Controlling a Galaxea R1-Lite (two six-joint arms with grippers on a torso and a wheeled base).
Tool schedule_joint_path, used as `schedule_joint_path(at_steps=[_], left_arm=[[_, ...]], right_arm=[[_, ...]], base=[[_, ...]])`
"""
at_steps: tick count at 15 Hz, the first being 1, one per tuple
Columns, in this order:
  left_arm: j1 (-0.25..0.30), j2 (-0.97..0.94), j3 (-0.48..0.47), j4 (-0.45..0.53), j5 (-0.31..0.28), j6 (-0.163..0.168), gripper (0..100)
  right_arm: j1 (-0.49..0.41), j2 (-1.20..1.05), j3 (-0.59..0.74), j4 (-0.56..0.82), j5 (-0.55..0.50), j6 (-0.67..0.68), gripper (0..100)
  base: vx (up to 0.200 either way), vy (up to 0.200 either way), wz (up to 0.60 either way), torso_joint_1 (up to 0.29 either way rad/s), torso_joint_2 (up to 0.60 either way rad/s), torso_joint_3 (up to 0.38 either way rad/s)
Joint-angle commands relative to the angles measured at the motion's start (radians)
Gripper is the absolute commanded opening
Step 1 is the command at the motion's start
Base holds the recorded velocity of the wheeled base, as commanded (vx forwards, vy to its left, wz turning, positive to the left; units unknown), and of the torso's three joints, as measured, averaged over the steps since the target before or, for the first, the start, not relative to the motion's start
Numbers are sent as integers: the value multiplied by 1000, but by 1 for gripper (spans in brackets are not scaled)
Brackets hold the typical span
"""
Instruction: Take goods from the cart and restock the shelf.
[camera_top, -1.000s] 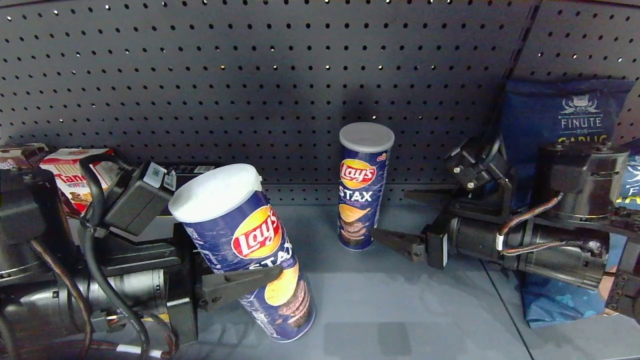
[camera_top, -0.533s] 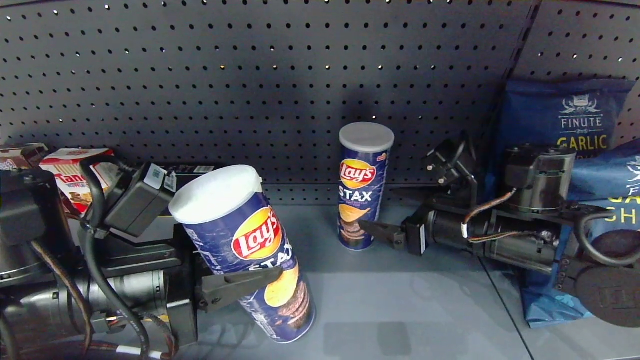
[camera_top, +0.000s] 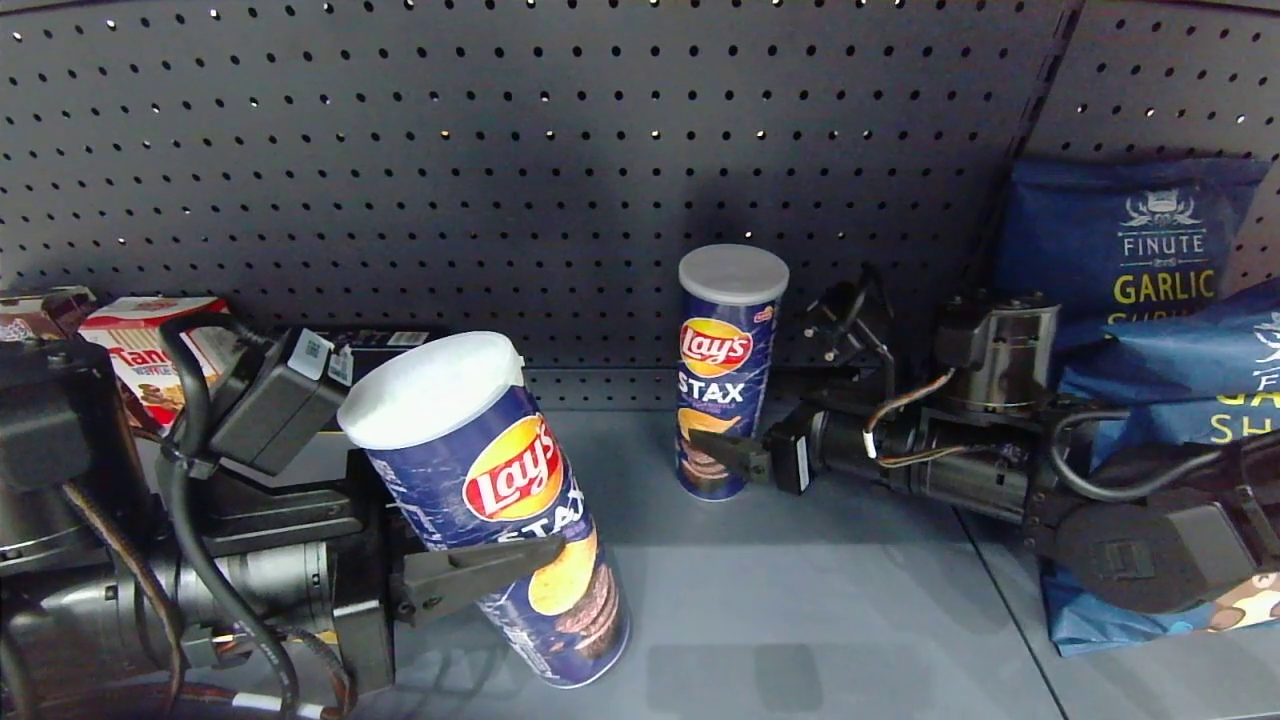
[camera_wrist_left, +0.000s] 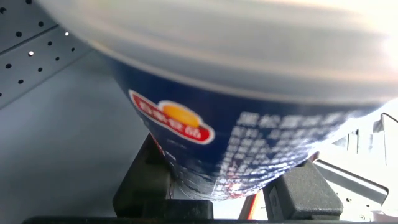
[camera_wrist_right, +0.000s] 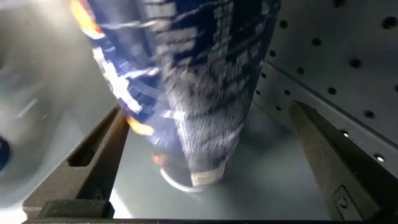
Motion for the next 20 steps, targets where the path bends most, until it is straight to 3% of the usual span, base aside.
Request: schedule_joint_path(at_steps=[1,7,8,15,20], left_arm=[[0,0,0,-2,0,-1,0],[1,0,1,0,-1,0,0],[1,0,1,0,-1,-1,0],[0,0,9,0,-3,0,0],[0,0,6,-2,-1,0,0]], right_arm=[[1,42,-27,-2,4,-1,100],[-1,98,-51,-54,57,1,100],[-1,106,-50,-86,87,1,0],[5,29,18,-96,108,2,0],[76,-178,193,-97,116,5,0]], base=[[0,0,0,0,0,0],[0,0,0,0,0,0],[0,0,0,0,0,0],[0,0,0,0,0,0],[0,0,0,0,0,0]])
